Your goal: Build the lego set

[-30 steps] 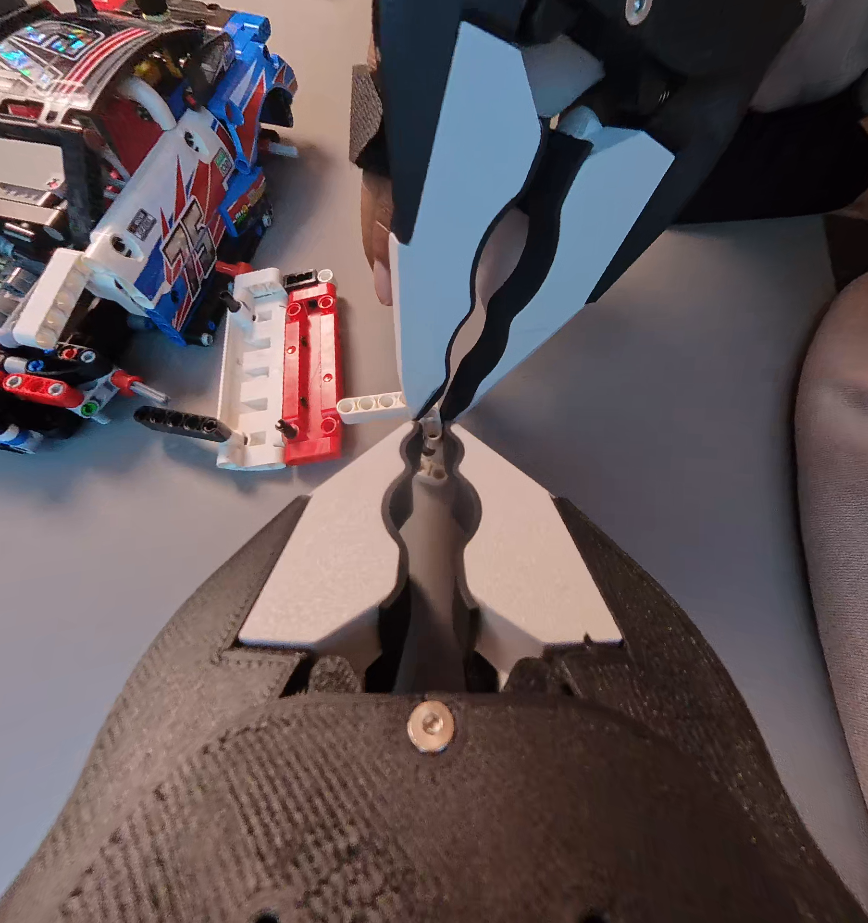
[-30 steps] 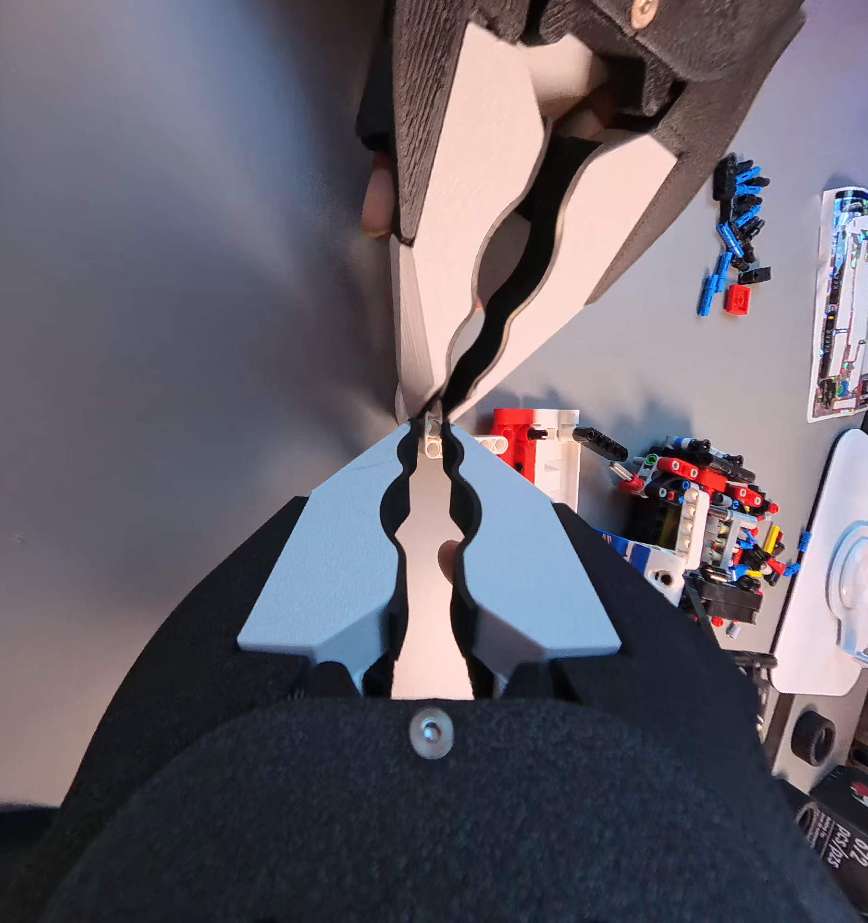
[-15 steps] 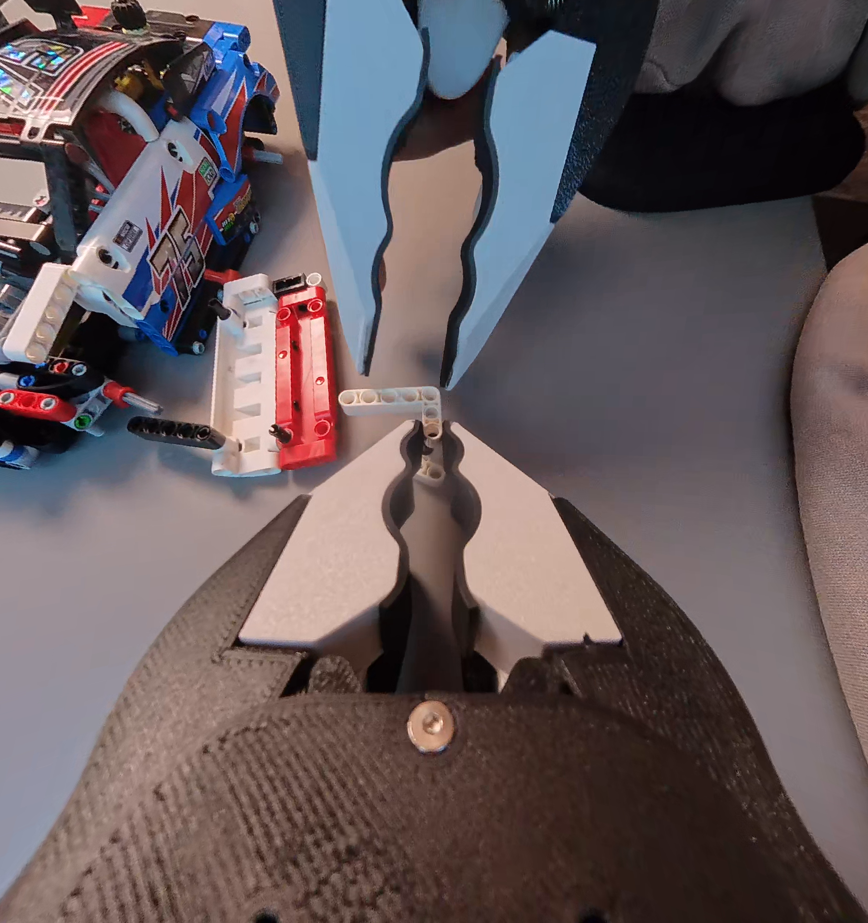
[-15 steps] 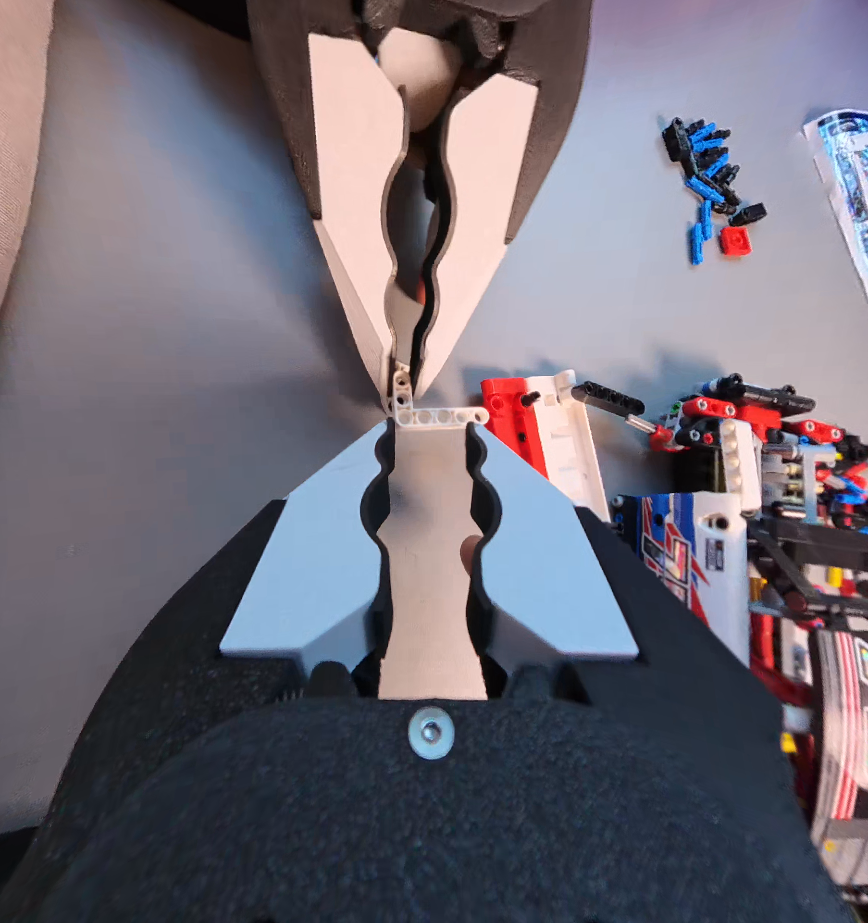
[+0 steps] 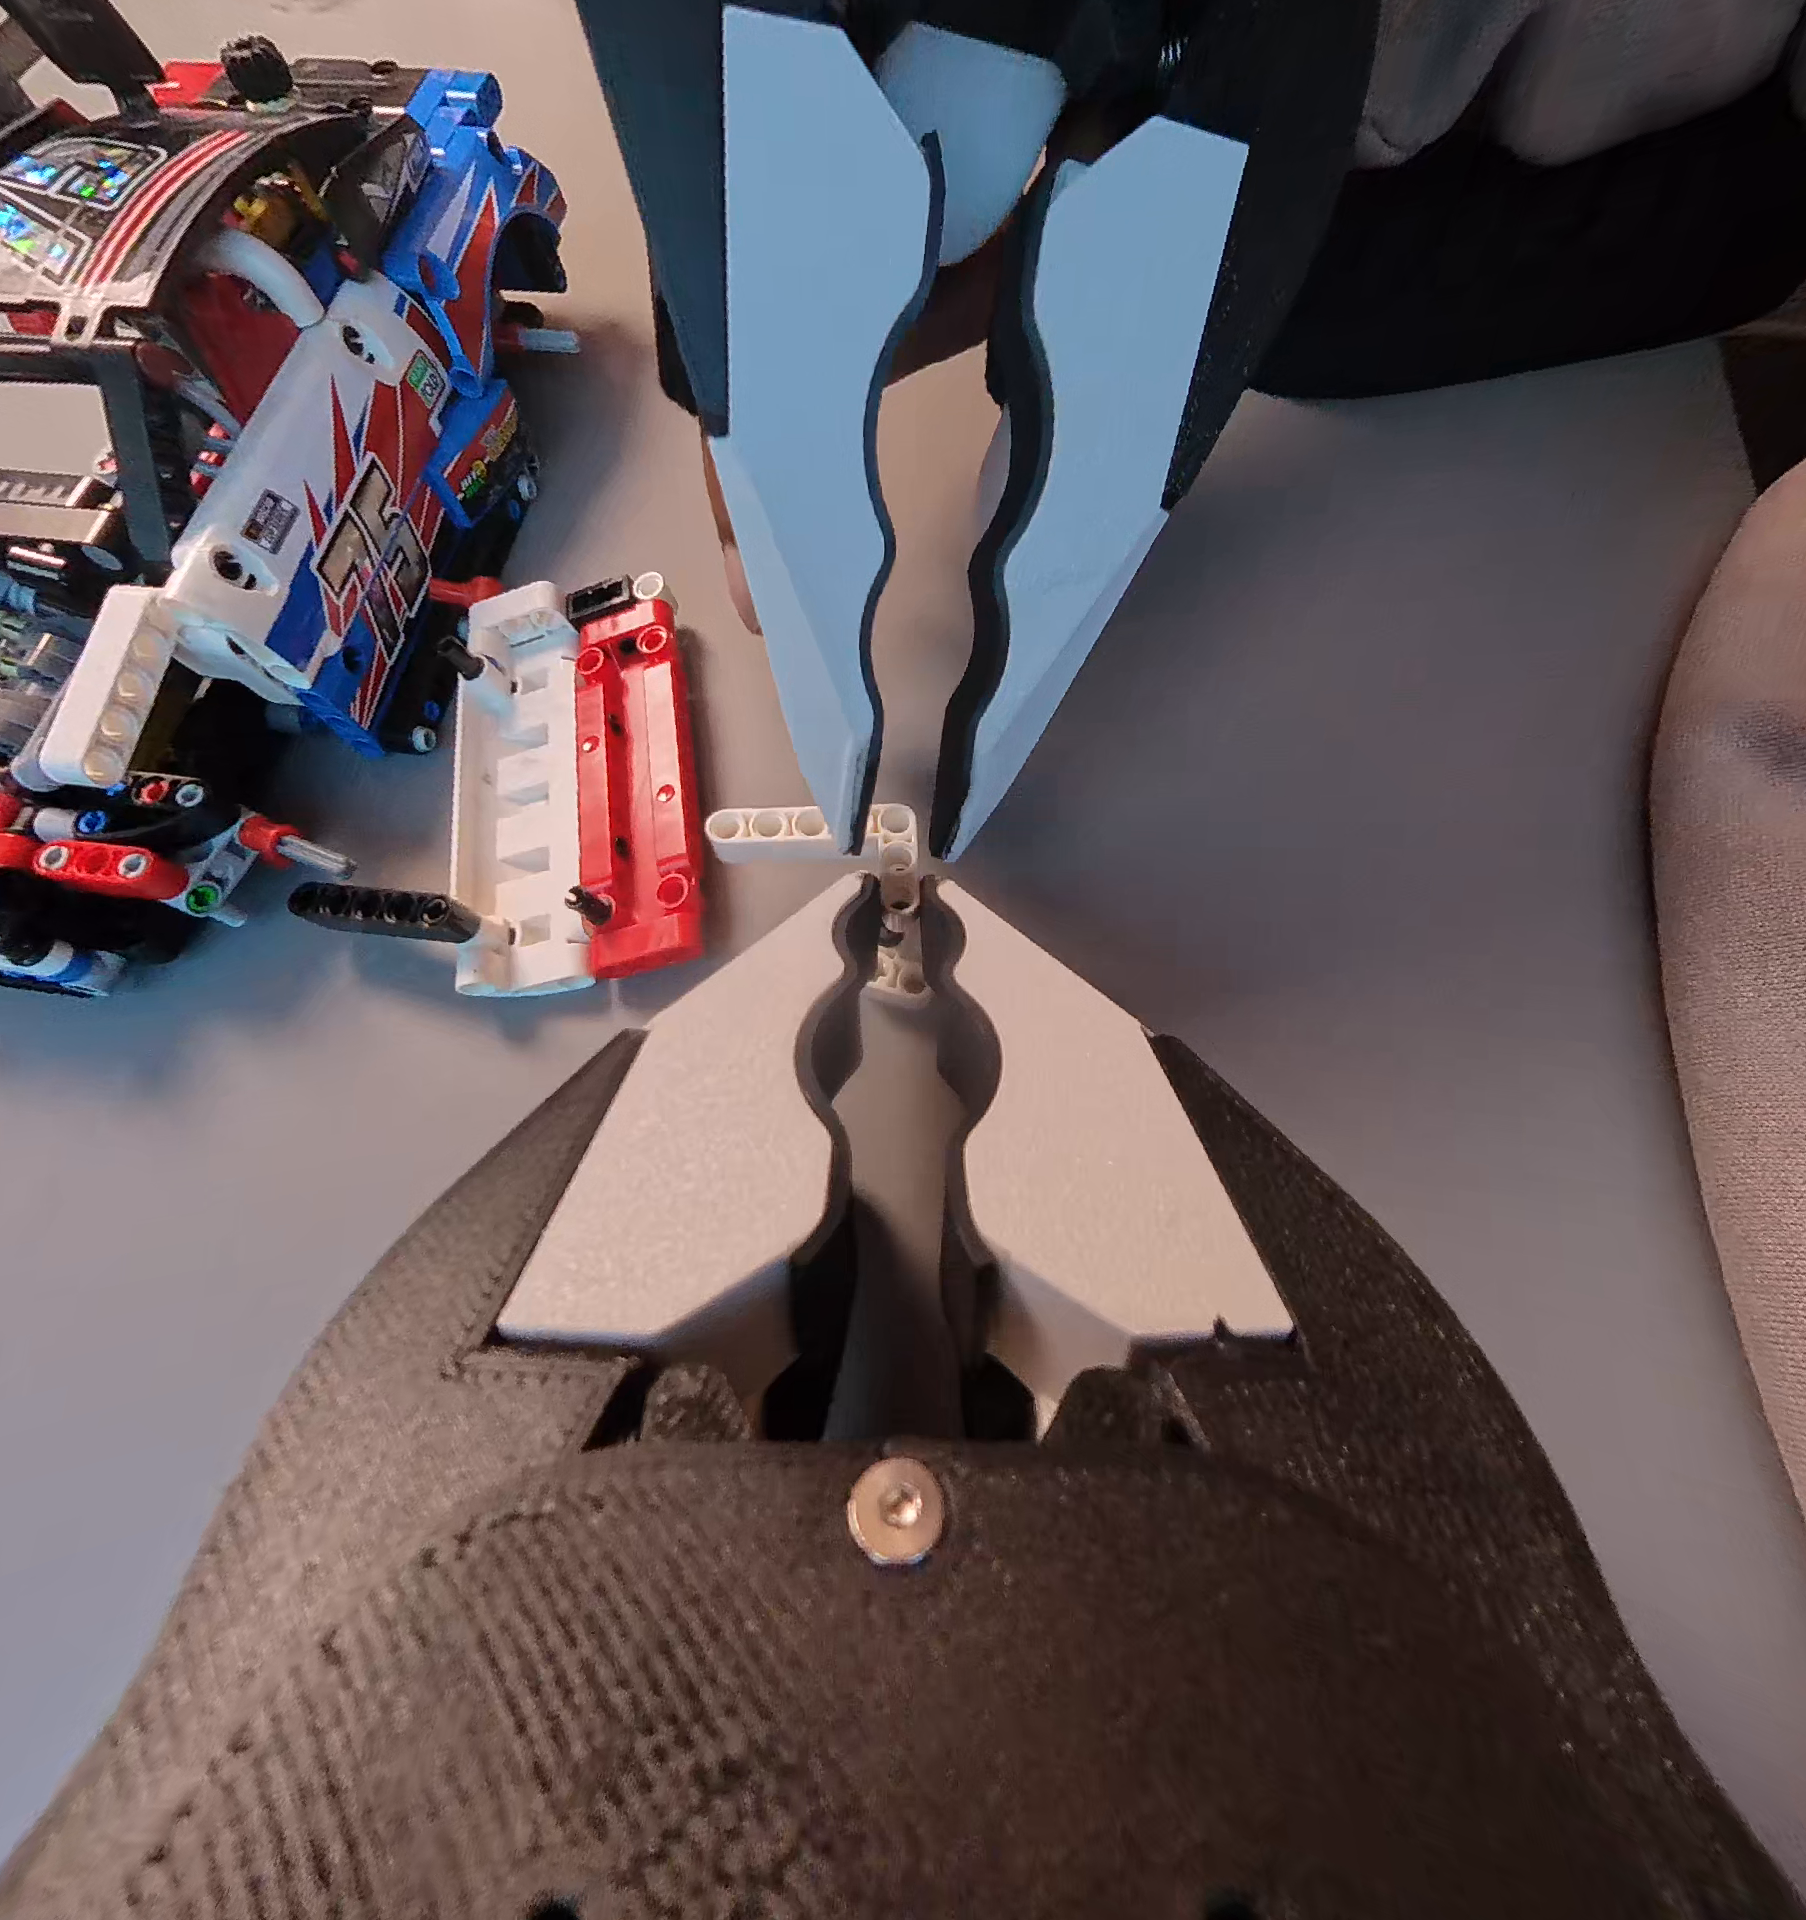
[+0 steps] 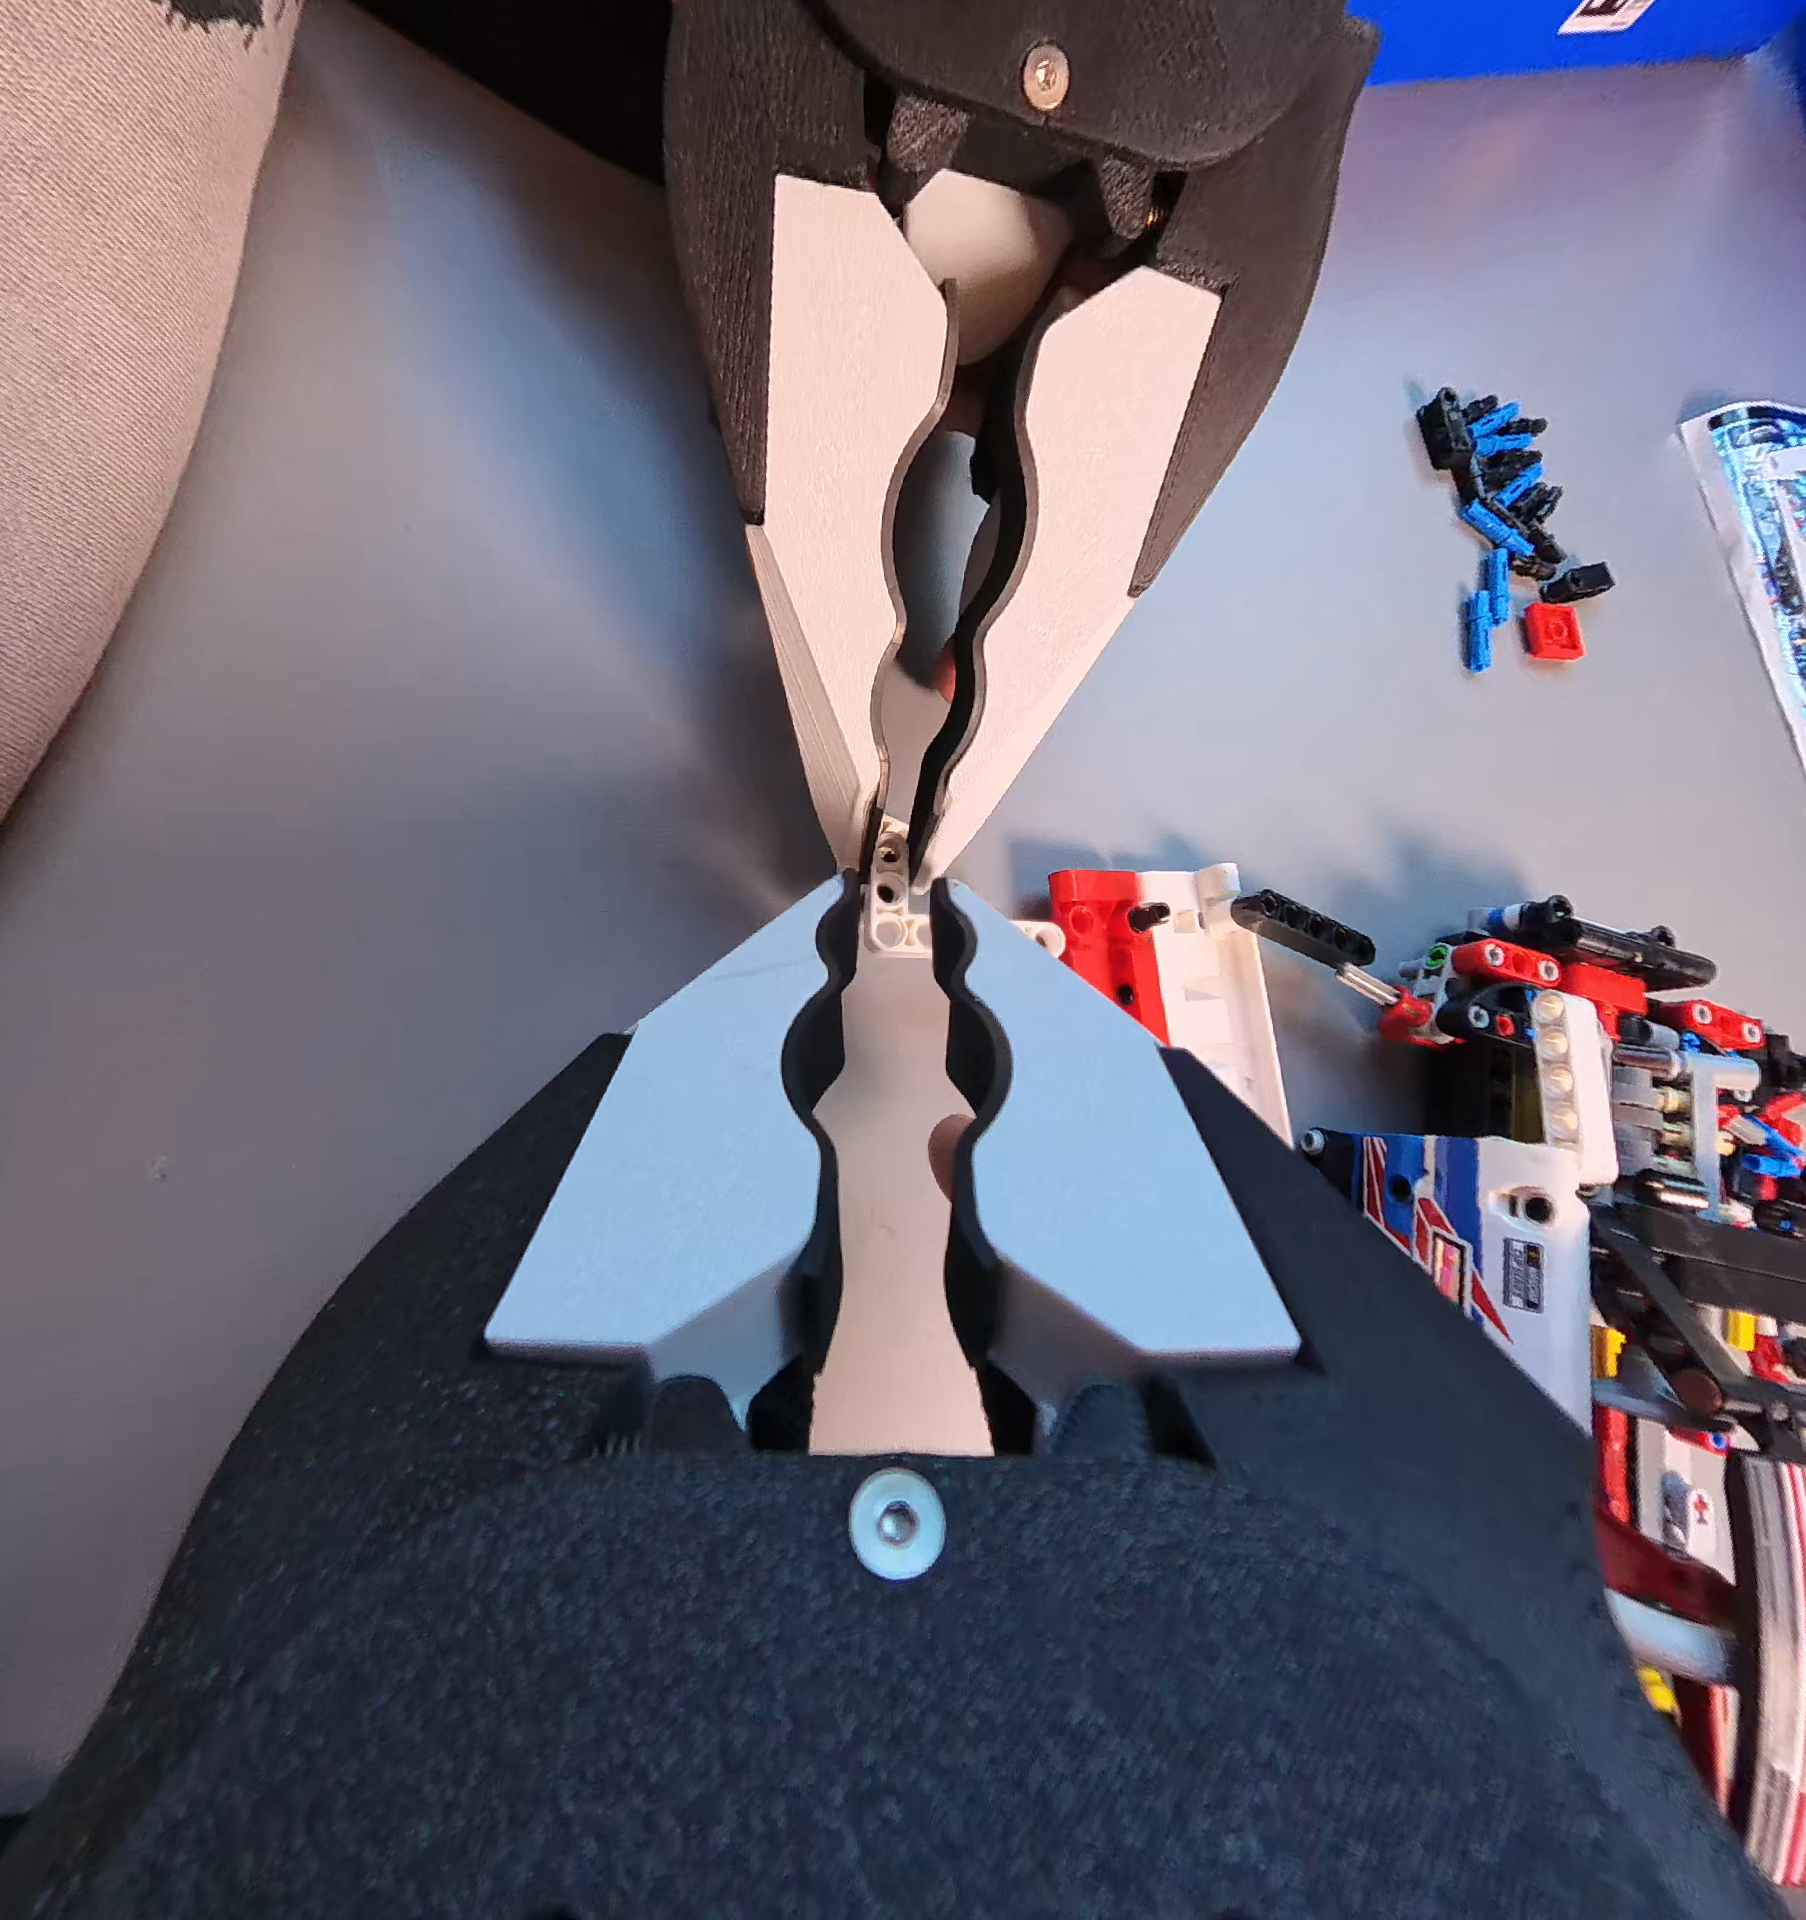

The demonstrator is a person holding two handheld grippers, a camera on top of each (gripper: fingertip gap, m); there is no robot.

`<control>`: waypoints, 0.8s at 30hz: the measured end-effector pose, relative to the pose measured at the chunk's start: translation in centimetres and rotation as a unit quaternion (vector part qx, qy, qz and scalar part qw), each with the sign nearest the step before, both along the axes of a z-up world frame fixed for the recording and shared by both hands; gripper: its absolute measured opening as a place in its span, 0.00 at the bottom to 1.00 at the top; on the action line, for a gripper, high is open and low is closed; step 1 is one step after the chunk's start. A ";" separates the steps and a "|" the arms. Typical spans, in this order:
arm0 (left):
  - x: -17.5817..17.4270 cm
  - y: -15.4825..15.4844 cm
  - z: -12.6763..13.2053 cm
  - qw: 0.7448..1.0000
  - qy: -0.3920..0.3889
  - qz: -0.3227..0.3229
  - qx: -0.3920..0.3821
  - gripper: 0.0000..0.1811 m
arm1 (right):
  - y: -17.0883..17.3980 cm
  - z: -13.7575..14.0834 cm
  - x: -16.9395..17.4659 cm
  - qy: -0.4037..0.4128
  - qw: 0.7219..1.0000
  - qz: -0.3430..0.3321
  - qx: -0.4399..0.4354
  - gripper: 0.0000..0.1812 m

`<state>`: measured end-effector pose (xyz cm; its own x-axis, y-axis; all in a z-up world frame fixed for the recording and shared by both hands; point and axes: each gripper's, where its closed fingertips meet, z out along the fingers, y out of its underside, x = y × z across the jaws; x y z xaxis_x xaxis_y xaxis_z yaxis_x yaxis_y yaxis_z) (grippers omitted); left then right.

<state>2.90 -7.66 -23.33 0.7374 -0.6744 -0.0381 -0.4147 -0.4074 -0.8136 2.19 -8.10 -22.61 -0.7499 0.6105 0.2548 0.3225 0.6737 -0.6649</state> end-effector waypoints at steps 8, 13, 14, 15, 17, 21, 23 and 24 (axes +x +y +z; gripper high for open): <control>-0.1 -0.2 0.0 1.000 -0.024 -0.005 -0.013 0.03 | -0.2 -0.4 -0.2 -0.008 1.000 -0.004 -0.004 0.03; -0.3 -0.2 0.0 1.000 -0.025 -0.010 -0.014 0.03 | -0.3 -0.5 -0.3 -0.013 1.000 -0.005 -0.017 0.04; -0.3 -0.3 0.0 1.000 -0.025 -0.011 -0.014 0.03 | -0.4 -0.5 -0.3 -0.015 1.000 -0.006 -0.019 0.03; -0.3 -0.3 0.0 1.000 -0.024 -0.012 -0.013 0.03 | -0.3 -0.5 -0.4 -0.015 1.000 -0.009 -0.018 0.02; -0.4 -0.3 0.0 1.000 -0.024 -0.014 -0.012 0.03 | -0.3 -0.4 -0.5 -0.021 0.999 -0.016 -0.020 0.02; -0.9 -0.3 0.0 1.000 -0.020 -0.006 -0.015 0.04 | -0.3 -0.5 -0.8 -0.037 0.998 -0.051 -0.030 0.02; -1.1 -0.4 0.1 1.000 -0.018 -0.005 -0.018 0.06 | -0.4 -0.4 -0.9 -0.046 0.996 -0.067 -0.031 0.02; -1.3 -0.5 0.1 1.000 -0.016 -0.005 -0.019 0.08 | -0.4 -0.4 -0.9 -0.049 0.995 -0.078 -0.029 0.02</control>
